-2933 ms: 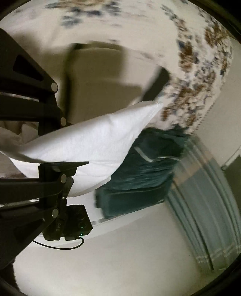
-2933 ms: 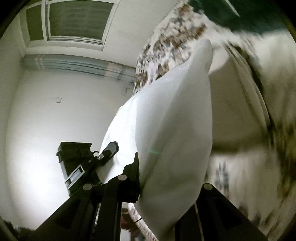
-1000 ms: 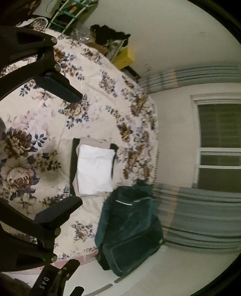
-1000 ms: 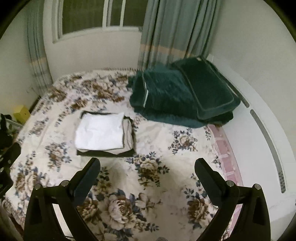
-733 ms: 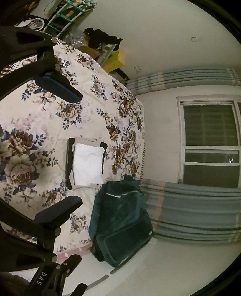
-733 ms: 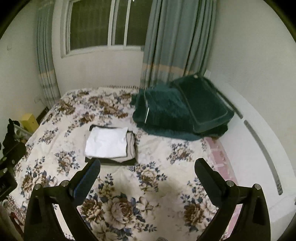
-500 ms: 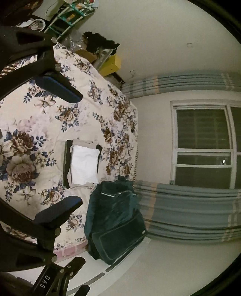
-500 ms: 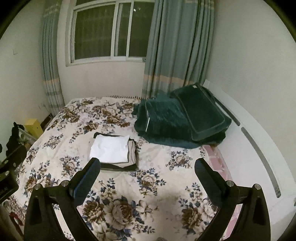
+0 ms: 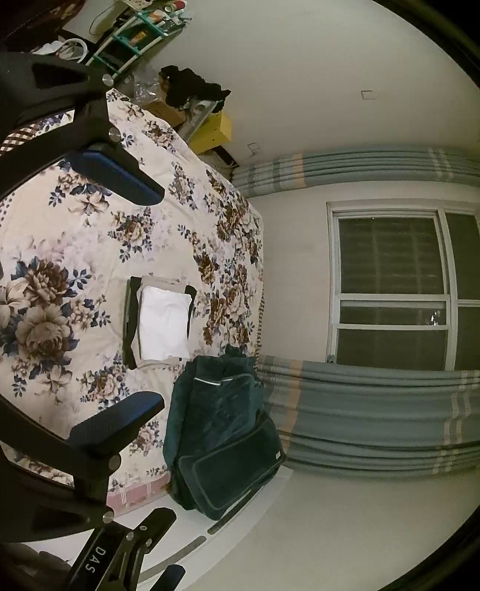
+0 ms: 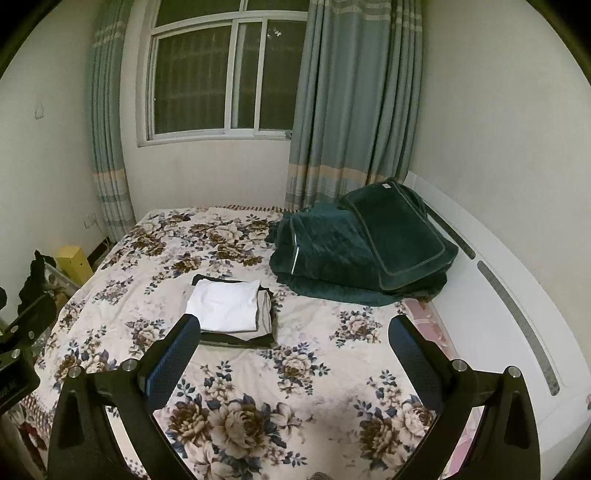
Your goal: Fold small clothes
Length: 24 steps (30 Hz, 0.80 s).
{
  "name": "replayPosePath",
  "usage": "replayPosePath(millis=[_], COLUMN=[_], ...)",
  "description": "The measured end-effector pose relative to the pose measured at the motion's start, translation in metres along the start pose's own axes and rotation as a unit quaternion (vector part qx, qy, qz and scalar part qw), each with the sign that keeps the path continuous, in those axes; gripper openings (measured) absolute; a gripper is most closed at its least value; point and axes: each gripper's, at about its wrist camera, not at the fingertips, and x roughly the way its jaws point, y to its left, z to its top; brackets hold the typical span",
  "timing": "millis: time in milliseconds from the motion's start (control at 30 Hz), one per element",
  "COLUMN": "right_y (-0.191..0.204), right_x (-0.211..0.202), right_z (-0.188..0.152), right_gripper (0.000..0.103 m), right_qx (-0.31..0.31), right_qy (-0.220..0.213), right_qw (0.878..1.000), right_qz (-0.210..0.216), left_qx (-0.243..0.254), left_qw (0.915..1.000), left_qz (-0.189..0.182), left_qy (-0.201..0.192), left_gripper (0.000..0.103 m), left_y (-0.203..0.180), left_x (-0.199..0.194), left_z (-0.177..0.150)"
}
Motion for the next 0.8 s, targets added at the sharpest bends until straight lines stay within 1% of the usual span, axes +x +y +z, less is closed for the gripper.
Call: replayPosePath(millis=[267,400,800], right_y=[-0.01,-0.01,-0.008], right_x=[-0.014,-0.009,-0.012], right_z=[0.003,0.007,0.004], right_gripper=[0.103,0.103,0.103], right_qx=[-0.002,-0.003,0.004], right_qy=[0.001,-0.003,-0.002], right_qw=[1.0,1.0,1.0], right_qz=[0.014,0.016,0.024], left_qx=[0.002,0.005,0.004], left_qw=[0.9999,0.9999,0.9998], left_qz=[0.013,0.016,0.016], left_qy=[-0.001,-0.004,-0.006], left_gripper=[0.103,0.103,0.103], left_y=[0.0,-0.004,-0.006], left_x=[-0.004,-0.008,-0.009], left_z=[0.001,0.001,0.002])
